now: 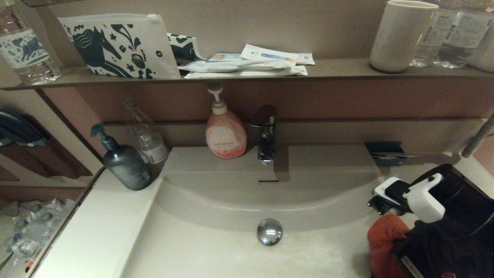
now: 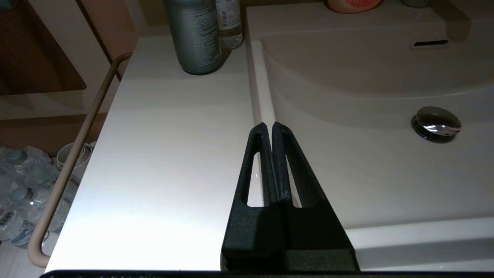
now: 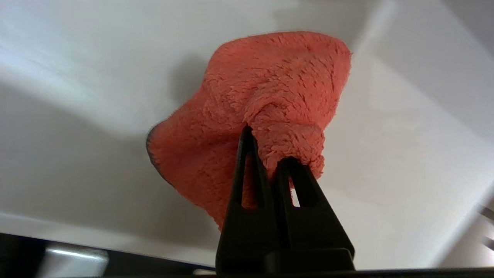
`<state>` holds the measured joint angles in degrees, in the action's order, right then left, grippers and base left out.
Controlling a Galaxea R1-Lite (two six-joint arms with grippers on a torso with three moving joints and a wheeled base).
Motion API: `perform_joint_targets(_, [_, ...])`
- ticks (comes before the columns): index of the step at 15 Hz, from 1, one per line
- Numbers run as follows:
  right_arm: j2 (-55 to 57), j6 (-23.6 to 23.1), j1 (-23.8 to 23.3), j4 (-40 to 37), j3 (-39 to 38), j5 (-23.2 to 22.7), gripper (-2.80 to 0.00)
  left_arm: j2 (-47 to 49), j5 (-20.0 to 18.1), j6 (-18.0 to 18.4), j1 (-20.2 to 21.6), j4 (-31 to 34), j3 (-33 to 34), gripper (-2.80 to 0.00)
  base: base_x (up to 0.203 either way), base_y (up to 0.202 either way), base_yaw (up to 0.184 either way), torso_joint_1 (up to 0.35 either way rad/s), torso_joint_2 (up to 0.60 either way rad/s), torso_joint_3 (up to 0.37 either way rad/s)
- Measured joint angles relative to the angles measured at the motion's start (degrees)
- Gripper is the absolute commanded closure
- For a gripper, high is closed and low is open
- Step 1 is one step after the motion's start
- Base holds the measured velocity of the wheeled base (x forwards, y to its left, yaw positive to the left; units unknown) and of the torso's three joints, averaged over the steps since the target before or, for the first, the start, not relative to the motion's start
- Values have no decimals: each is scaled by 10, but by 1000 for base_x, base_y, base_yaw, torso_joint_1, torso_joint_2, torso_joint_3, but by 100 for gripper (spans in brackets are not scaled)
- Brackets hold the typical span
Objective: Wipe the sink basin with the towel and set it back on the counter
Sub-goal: Wipe the sink
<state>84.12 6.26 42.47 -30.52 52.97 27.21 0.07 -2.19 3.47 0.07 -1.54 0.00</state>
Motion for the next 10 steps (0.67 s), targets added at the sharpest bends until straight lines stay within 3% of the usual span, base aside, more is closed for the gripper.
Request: perform_joint_targets(10, [21,-12,2,-4,2,-28,0,0,0,0,0,0,0,0,0,0,0,0,0,0])
